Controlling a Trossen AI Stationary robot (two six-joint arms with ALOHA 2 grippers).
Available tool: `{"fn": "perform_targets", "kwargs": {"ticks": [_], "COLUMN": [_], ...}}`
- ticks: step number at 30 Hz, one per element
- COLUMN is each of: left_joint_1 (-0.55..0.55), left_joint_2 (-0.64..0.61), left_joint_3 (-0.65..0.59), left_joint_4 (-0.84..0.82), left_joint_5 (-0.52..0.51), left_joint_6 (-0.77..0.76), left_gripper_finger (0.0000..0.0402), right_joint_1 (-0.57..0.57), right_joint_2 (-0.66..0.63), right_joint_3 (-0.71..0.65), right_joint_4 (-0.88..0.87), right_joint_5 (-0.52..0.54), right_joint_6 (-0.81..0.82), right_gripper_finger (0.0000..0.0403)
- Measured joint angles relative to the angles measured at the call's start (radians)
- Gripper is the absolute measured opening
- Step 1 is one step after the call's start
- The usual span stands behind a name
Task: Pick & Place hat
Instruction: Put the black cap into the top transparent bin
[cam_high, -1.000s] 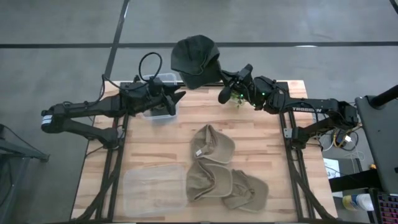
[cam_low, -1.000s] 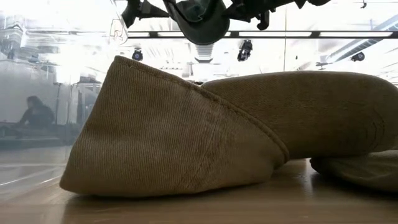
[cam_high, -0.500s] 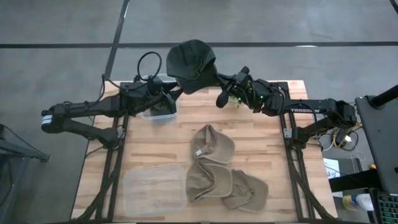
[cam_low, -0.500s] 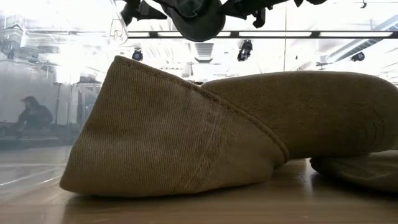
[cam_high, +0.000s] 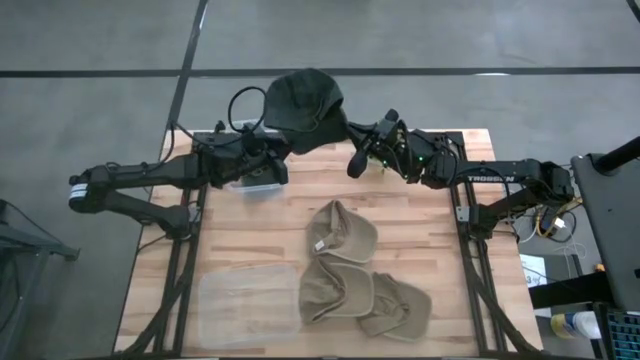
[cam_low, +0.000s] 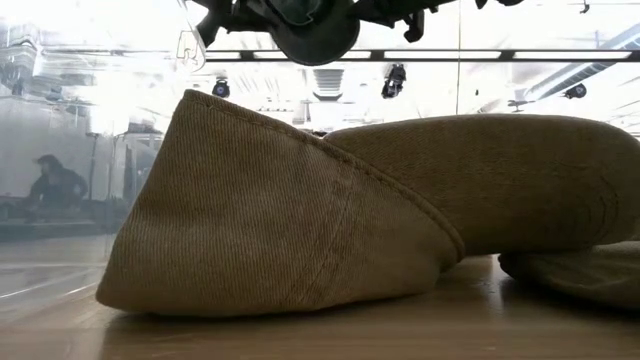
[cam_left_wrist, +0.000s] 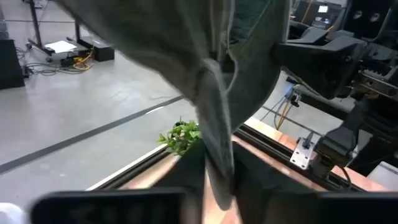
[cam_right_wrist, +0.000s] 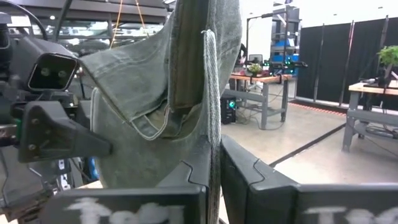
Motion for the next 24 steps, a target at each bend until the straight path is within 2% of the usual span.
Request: {"fn": "perform_targets", "kwargs": {"ticks": [2,9,15,20,24], "left_joint_1": [0.002,0.001,0.001,0.002,0.003], "left_joint_2": [-0.003,-0.031,-0.088,-0.134,-0.156], "left_joint_3": [0.0,0.0,0.0,0.019,0.029], "left_joint_4": [-0.005,-0.061,-0.186,-0.379,-0.528], "left_joint_5": [-0.008,-0.01,-0.048,-0.132,-0.16], "left_joint_6": [-0.003,-0.022,-0.102,-0.205,-0.302], "left_gripper_finger": [0.0015,0.0007,0.0007,0.0007,0.0007], "right_joint_1": [0.0,0.001,0.001,-0.002,0.0], "right_joint_2": [0.0,-0.001,0.001,-0.003,-0.003], "right_joint_3": [0.0,0.0,0.0,0.0,-0.001], "right_joint_4": [0.002,-0.022,-0.076,-0.154,-0.211], "right_joint_5": [-0.001,-0.015,-0.013,0.013,0.008], "right_joint_6": [-0.001,-0.062,-0.109,-0.124,-0.112], "right_gripper_finger": [0.0013,0.0028,0.0105,0.0171,0.0203]}}
